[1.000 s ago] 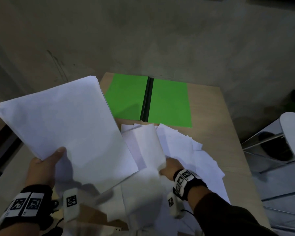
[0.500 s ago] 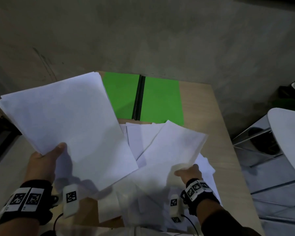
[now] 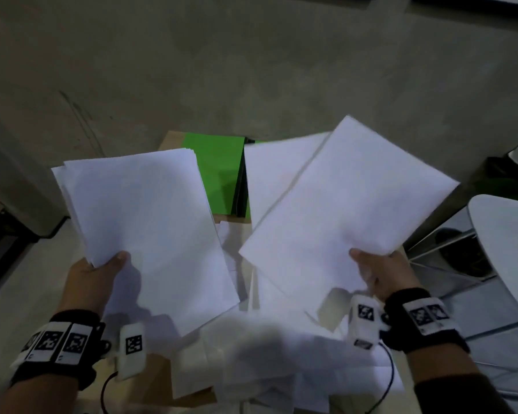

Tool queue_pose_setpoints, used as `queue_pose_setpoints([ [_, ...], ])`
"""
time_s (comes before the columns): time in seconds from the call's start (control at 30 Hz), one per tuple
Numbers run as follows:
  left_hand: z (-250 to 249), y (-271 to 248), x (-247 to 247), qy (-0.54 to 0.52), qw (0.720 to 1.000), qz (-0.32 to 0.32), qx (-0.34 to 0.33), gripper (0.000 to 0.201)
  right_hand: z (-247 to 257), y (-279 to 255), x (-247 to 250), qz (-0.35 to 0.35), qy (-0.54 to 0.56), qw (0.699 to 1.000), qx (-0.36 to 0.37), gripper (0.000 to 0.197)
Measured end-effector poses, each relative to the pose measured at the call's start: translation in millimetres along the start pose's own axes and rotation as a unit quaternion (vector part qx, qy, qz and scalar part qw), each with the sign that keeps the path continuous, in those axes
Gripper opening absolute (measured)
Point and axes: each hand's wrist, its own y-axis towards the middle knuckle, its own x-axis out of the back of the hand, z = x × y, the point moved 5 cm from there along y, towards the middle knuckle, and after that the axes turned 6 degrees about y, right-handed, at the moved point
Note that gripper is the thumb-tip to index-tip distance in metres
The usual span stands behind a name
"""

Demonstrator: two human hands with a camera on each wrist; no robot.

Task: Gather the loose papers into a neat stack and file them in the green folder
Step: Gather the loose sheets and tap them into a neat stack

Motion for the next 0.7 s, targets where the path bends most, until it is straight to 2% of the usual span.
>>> queue_pose_setpoints([
  [0.1, -10.6, 0.0, -12.7, 0.014, 1.000, 0.022, -0.016, 0.031, 29.2, -8.0, -20.3, 0.053, 0.116, 0.991, 0.037, 0.050],
  [0.13, -12.3, 0.6, -19.1, 0.012, 0.999, 0.032, -0.015, 0.025, 31.2, -9.4, -31.7, 0.071, 0.132, 0.988, 0.033, 0.052],
  [0.23, -20.8, -4.3, -42.7, 0.014, 0.997, 0.075, -0.006, 0.006, 14.8, -17.7, -66.4, 0.125, 0.112, 0.986, -0.008, 0.037],
  [0.27, -23.8, -7.7, -50.3, 0.011, 0.996, 0.087, -0.002, 0.005, 2.8, -19.2, -75.1, 0.136, 0.109, 0.984, -0.026, 0.040],
  [0.33, -26.2, -13.0, -62.7, 0.025, 0.994, 0.109, 0.013, 0.006, -12.8, -27.5, -94.2, 0.147, 0.125, 0.980, -0.057, 0.059],
  [0.43, -30.3, -22.6, -75.8, 0.037, 0.989, 0.139, 0.019, 0.012, -23.7, -36.6, -113.2, 0.163, 0.104, 0.978, -0.083, 0.042],
  [0.5, -27.5, -25.2, -79.3, 0.032, 0.986, 0.158, 0.041, 0.025, -29.9, -39.2, -119.1, 0.188, 0.103, 0.970, -0.111, 0.043],
  [0.6, -25.0, -27.7, -80.0, 0.083, 0.981, 0.175, -0.003, 0.019, -40.4, -37.3, -116.8, 0.195, 0.097, 0.966, -0.137, 0.031],
  [0.67, -29.5, -33.1, -84.3, 0.096, 0.978, 0.181, -0.044, 0.028, -42.0, -34.6, -110.6, 0.166, 0.076, 0.976, -0.115, 0.022],
  [0.7, -30.4, -33.7, -84.4, 0.087, 0.980, 0.176, -0.043, 0.034, -40.3, -34.8, -108.3, 0.158, 0.069, 0.980, -0.102, 0.021],
])
